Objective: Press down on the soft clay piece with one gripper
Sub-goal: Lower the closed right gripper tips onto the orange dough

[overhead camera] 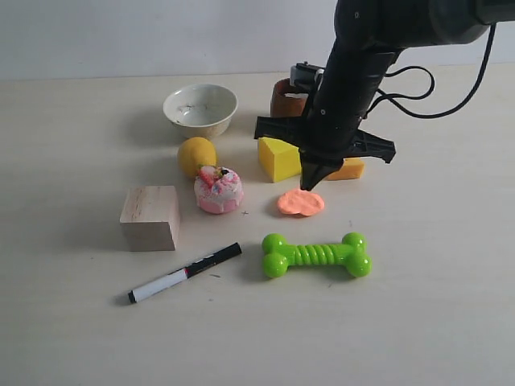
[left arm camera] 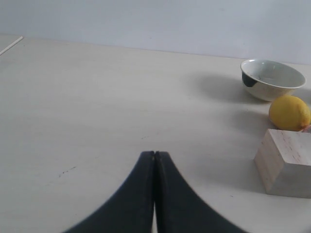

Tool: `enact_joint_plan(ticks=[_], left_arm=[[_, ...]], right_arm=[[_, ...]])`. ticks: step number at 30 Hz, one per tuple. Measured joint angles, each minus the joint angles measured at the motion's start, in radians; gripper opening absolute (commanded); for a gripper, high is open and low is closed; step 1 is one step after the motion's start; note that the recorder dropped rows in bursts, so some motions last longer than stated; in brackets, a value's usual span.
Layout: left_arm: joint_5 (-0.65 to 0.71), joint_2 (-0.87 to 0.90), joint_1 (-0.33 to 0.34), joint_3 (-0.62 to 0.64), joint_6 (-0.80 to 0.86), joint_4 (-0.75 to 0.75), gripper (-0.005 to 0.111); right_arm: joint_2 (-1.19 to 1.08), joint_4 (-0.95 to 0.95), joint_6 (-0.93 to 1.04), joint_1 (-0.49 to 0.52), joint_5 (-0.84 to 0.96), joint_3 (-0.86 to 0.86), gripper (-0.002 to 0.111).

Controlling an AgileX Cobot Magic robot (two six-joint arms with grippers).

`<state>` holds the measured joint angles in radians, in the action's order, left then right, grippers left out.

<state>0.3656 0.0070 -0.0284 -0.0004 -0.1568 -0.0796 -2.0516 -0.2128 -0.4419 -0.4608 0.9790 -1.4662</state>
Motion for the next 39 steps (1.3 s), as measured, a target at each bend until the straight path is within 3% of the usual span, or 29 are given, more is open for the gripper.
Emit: enact_joint_plan(ticks=[39], left_arm=[[0.0, 0.0, 0.0, 0.0, 0.0, 0.0, 0.0]], right_arm=[[-0.117, 0.0, -0.002, 0.0, -0.091, -0.004, 0.0]])
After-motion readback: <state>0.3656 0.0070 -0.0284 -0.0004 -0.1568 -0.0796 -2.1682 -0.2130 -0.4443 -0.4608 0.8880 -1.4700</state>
